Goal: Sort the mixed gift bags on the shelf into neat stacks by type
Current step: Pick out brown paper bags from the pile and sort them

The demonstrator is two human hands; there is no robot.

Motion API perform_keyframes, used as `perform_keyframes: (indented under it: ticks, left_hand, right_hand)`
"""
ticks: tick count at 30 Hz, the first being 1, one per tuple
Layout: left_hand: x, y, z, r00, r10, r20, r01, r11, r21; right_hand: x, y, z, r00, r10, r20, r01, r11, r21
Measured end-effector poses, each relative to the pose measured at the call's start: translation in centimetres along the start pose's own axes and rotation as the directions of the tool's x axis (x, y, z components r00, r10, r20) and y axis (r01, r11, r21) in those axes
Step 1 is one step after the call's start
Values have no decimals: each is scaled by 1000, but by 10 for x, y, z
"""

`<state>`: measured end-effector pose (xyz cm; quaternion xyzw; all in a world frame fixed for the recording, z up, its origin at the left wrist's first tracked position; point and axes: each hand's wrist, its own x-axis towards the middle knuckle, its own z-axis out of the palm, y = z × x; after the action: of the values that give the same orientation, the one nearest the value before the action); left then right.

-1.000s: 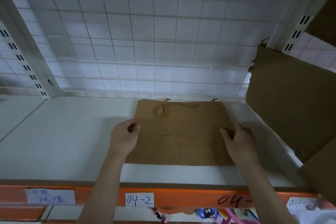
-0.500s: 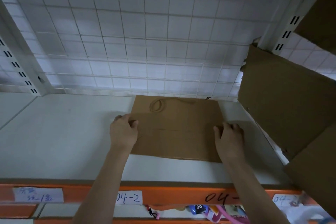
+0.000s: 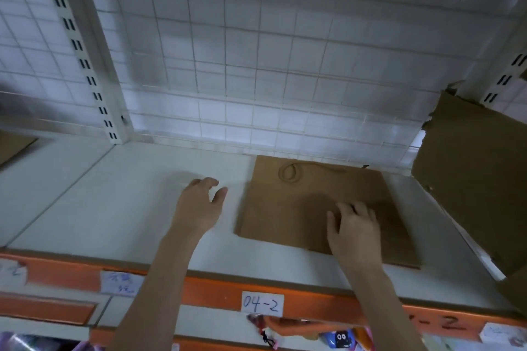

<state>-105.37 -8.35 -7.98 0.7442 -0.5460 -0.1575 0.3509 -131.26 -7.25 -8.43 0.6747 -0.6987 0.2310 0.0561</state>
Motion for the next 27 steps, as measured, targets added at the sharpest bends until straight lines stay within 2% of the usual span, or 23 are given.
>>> perform_keyframes:
  ticks: [2,6,9,12,17,27]
  left_hand:
    - [-5,-33,-27,1000,22,-15,-22,1000,7]
    - [-12,-115,-94,987,90,-130,-69,985,159]
    - [-9,-185,-164,978,138,-155,-95,962,258]
    - [-7,-236,-226,966,137,-218,-75,959,272]
    - [-2,-281,-272,964,95,-250,-32,970,243]
    - [25,-310,-303,963,135,-232,-81,970,228]
  right_hand:
    - [-14,-37,11,999,-36,-13,37,998,56]
    - [-36,-114,31,995,-96,-39,100,987,124]
    - [-53,-195,34,998,-52,-46,62,968,245]
    - [-71,-267,40,993,-111,-36,117,943,311]
    - [-95,-339,52,975,-214,52,185,923,338]
    - [-88,-400,73,974,-206,97,159,920,359]
